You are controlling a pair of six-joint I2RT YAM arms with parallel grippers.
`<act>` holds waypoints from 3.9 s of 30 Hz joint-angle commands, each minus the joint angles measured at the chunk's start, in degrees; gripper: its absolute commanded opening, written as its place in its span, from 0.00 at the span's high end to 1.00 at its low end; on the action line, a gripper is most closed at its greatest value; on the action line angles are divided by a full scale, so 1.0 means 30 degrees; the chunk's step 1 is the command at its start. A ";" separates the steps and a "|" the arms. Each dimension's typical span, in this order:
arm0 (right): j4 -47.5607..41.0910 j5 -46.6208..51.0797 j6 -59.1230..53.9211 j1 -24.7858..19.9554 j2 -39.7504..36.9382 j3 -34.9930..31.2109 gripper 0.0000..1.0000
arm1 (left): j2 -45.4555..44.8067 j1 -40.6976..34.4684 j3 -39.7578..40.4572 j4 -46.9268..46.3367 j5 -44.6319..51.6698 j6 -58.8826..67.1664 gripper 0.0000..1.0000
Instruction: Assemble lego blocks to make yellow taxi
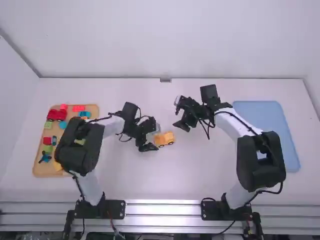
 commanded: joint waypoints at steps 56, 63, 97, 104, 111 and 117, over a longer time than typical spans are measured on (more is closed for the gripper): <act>0.3198 0.1435 -0.0313 -0.0073 -0.0437 -0.0131 0.02 | -0.9945 2.0167 0.1938 -1.2050 -2.1260 -3.0775 0.01; 0.3694 0.1435 -0.0313 0.0000 -0.0437 -0.0131 0.02 | -0.6798 2.0757 0.1639 -0.9959 -2.0567 -2.8603 0.01; 0.4670 0.1370 -0.0080 0.0080 -0.0437 -0.0131 0.02 | -0.2943 2.0742 -0.1916 -0.5085 -1.7835 -2.2739 0.49; 0.4670 0.1304 -0.0087 0.0284 -0.0437 -0.0131 0.02 | -0.2943 2.0750 -0.2397 -0.4437 -1.7376 -2.2637 0.53; 0.5013 0.1304 -0.0073 0.0510 -0.0437 -0.0131 0.02 | -0.2943 2.0742 -0.3118 -0.3803 -1.6750 -2.2782 0.52; 0.5173 0.1319 0.0146 0.0466 -0.0437 -0.0131 0.02 | -0.2943 2.0742 -0.3577 -0.3009 -1.6874 -2.2789 0.57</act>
